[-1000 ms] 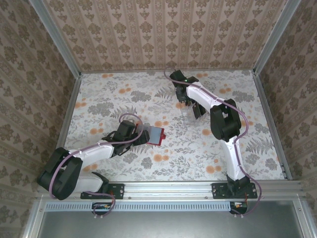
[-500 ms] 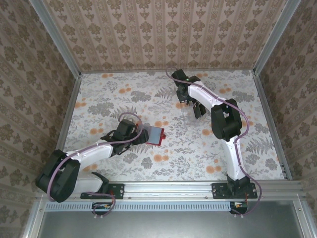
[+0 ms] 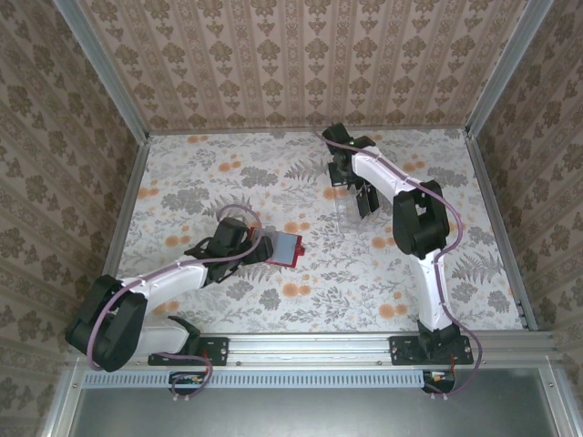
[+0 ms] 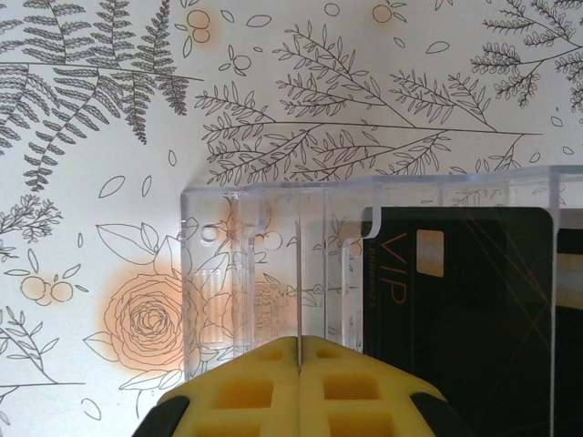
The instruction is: Put the credit cards into the card holder
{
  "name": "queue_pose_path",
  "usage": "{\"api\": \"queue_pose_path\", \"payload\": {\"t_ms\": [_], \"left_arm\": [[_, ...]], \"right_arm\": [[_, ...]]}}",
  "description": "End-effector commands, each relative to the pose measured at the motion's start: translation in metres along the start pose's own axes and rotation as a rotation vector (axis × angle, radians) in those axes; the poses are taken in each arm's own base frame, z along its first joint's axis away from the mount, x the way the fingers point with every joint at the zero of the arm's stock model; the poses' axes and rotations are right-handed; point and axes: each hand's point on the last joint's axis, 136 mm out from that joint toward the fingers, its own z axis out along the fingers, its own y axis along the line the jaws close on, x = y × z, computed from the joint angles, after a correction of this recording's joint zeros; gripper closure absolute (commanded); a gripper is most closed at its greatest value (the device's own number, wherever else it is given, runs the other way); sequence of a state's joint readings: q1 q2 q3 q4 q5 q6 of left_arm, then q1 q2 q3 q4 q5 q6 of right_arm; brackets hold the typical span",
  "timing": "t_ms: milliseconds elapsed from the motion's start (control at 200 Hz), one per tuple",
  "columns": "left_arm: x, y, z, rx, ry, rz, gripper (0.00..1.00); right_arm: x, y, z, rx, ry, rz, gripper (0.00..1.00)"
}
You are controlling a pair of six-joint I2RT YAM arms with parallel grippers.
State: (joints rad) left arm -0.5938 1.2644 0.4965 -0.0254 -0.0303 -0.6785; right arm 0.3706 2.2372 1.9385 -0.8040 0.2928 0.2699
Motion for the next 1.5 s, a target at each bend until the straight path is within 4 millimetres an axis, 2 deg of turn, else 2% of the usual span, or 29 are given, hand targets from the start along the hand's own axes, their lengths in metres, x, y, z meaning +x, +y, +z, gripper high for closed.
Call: {"api": "queue_pose_path", "payload": {"t_ms": [0,185,350,530,615,770,875,1040,1285,1405,1495], "left_arm": [[-0.015,-0.001,-0.006,-0.011,-0.03,0.021,0.01],[-0.032,-0.003,-0.004,-0.005,-0.056,0.034,0.0],[-0.046,-0.008,0.006,0.007,-0.064,0.056,0.0],[-0.048,-0.008,0.023,0.003,-0.047,0.082,0.0],[-0.044,-0.007,0.03,-0.003,-0.032,0.085,0.0],[-0.035,-0.007,0.034,0.009,-0.012,0.08,0.01],[-0.025,-0.008,0.034,0.018,0.004,0.083,0.01],[-0.007,-0.013,0.031,0.035,0.029,0.075,0.01],[0.007,-0.024,0.019,0.056,0.023,0.049,0.01],[0.001,-0.028,0.009,0.059,-0.003,0.048,0.01],[-0.007,-0.02,0.002,0.007,-0.034,0.058,0.0]], "right_arm": [[-0.019,-0.003,-0.035,-0.054,-0.062,0.054,1.0],[-0.028,0.0,-0.053,-0.099,-0.102,0.078,1.0],[-0.034,0.004,-0.071,-0.156,-0.134,0.11,1.0],[-0.029,0.015,-0.095,-0.276,-0.168,0.175,1.0],[-0.02,0.023,-0.106,-0.345,-0.183,0.21,1.0],[0.007,0.032,-0.118,-0.439,-0.192,0.27,1.0],[0.03,0.035,-0.118,-0.465,-0.173,0.285,1.0],[0.056,0.036,-0.118,-0.477,-0.158,0.301,1.0],[0.076,0.043,-0.118,-0.503,-0.142,0.313,1.0],[0.081,0.052,-0.12,-0.539,-0.14,0.315,1.0],[0.084,0.067,-0.126,-0.607,-0.15,0.324,1.0]]}}
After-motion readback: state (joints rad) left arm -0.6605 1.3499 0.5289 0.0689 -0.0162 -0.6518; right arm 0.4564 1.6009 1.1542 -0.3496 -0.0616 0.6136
